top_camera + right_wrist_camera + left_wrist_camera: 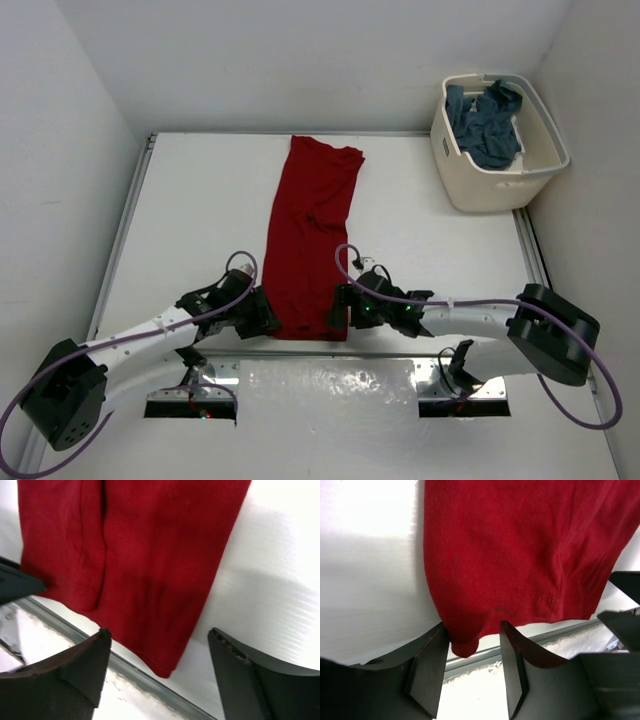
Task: Fold and stack the t-shirts
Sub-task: Grab the bottom of the folded rectangular tshirt with both arms
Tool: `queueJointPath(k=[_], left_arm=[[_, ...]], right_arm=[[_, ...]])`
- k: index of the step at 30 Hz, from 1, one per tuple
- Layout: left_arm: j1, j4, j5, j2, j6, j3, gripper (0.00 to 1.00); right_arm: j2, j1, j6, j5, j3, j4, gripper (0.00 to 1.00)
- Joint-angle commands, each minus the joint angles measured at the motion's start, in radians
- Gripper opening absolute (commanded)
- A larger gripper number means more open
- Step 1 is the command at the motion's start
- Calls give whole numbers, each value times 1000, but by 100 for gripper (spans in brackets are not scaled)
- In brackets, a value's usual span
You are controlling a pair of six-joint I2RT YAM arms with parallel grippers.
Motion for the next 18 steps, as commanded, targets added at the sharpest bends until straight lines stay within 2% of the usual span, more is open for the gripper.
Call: queueJointPath(k=[1,7,8,13,14,15,16,17,18], left_arm=[[7,-50,-11,-3,9,-56,41],[6,-72,-23,-6,15,-65,31],[7,-70,-23,-11,15,-70,26],[7,-58,-31,-48,9,-77,20],[7,-55,-37,-49,9,-77,10],[7,-41,-36,-48,9,-79,4],[7,-34,-28,-49,6,-82,0],[6,-25,-19,-49,6,-88,0],[7,-12,-4,-51,4,-94,0]], right_arm=[[24,13,108,-10,-31,62,75],[43,50,160,-43,-59,95,57],[50,50,174,-47,-74,116,56],[96,49,200,-70,-100,179,42],[98,50,215,-69,-114,200,40],[97,50,221,-64,-120,211,36],[95,50,226,-60,-128,226,27],[93,50,224,-58,-128,225,23],[83,50,221,-58,-130,214,7]])
